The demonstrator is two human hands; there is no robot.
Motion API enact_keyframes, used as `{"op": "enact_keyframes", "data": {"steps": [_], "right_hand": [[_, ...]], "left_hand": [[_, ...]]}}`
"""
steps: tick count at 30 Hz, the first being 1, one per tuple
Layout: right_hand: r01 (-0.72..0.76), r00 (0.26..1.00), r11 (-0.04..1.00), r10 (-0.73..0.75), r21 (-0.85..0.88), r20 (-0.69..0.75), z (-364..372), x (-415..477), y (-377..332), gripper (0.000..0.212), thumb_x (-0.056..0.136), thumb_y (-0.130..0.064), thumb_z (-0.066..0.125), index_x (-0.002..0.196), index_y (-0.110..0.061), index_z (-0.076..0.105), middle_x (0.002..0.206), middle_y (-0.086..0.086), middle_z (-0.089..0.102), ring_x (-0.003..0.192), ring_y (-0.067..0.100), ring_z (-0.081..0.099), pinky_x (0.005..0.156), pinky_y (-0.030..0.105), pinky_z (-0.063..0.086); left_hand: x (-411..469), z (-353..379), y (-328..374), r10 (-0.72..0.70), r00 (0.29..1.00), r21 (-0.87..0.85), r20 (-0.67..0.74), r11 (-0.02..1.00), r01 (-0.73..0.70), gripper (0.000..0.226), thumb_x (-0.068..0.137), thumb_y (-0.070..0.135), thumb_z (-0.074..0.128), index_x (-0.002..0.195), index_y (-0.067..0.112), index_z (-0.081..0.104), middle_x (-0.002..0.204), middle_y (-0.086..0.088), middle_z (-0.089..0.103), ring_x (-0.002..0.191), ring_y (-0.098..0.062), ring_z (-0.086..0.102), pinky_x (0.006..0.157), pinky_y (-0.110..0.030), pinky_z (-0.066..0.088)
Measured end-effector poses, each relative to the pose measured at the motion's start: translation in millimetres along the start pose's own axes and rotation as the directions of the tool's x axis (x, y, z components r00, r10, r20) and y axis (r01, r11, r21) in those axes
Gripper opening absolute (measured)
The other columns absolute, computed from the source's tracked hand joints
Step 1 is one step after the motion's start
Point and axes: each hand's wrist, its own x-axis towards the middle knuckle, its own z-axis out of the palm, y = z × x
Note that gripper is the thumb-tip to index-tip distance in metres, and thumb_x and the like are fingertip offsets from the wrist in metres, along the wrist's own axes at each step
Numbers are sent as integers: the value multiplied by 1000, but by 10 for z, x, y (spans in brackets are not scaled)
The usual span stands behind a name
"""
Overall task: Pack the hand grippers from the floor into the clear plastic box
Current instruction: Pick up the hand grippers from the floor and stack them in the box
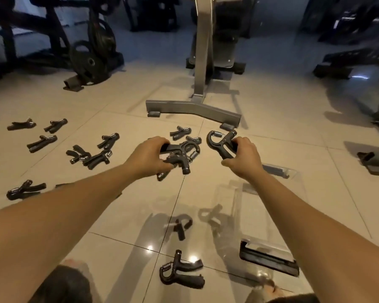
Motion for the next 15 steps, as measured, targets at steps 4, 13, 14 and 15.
{"op": "enact_keyframes", "data": {"steps": [4, 13, 14, 15], "right_hand": [[-17, 1000, 999, 17, -28, 5, -535, -52, 136, 57, 67, -23, 89, 115, -14, 59, 106, 1, 54, 96, 26, 57, 76, 34, 45], [-93, 974, 974, 132, -205, 184, -917, -431, 700, 72, 65, -27, 92, 127, -14, 58, 116, 3, 61, 102, 25, 60, 89, 37, 51], [-91, 971, 970, 136, -224, 194, -890, -476, 779, 71, 64, -29, 92, 125, -15, 59, 113, 1, 61, 100, 24, 60, 88, 37, 51], [-90, 968, 969, 140, -231, 209, -849, -513, 867, 69, 64, -30, 92, 123, -15, 60, 110, 0, 62, 100, 24, 61, 87, 37, 52]], "left_hand": [[118, -276, 515, 84, 996, -5, -11, 996, -84, 58, 70, 34, 89, 119, 20, 62, 108, 4, 63, 97, -18, 60, 86, -36, 53], [339, -49, 950, 242, 968, -141, 60, 962, -232, 58, 70, 35, 89, 119, 23, 59, 107, 4, 62, 91, -16, 64, 77, -34, 61], [379, 19, 969, 250, 965, -142, 86, 961, -236, 58, 71, 36, 88, 119, 24, 58, 107, 4, 62, 91, -16, 64, 76, -35, 62], [435, 88, 990, 258, 960, -132, 111, 961, -243, 59, 71, 37, 88, 119, 24, 58, 107, 5, 62, 92, -15, 63, 76, -33, 61]]}}
